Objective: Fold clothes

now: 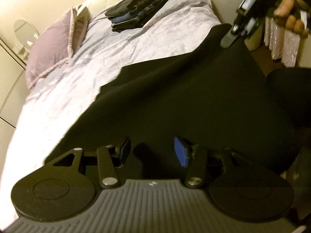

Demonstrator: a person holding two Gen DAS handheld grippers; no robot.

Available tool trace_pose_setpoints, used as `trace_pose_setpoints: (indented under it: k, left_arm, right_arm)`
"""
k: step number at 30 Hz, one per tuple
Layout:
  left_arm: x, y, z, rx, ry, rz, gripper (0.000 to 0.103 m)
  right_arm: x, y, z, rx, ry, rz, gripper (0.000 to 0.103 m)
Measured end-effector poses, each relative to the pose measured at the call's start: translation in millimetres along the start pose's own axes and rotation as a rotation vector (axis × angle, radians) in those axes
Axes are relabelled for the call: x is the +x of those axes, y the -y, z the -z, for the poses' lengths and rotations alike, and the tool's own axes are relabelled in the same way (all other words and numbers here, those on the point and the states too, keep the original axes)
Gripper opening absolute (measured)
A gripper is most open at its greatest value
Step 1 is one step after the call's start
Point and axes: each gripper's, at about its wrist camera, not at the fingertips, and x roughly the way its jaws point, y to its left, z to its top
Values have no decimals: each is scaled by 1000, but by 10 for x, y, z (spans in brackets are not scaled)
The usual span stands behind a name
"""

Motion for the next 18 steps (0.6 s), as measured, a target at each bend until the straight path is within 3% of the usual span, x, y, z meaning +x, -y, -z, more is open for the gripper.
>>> trace_pose_setpoints:
  k: [1,5,7,9,10,13,16,18]
  left_arm:
    - [-57,-22,34,7,-2,-14,46]
    - [-225,-114,194,59,-37,-82,46]
    - [-258,-86,305,152,-61,-131,48]
    - [-238,-13,423,283,-82,-185,54]
    - [-202,39,487,365,-94,-216,56]
    - [-67,185,647,571,-105,-273,63]
    - [53,288,775,699,-79,-296,68]
    - [125,332,851,746,-57,-305,71]
  right_arm:
    - [-59,-53,25,-48,12,35,42]
    - [-147,-477,219,-329,70,166,44]
    - [-115,-770,403,-506,106,201,44]
    - [-6,-1053,646,-670,113,180,45]
    - [42,-1203,765,-740,101,158,47]
    - [337,-1604,1197,-962,30,104,76]
    - [727,-1904,1702,-1210,-34,85,78]
    - [1016,-2004,2034,-1400,-93,116,78]
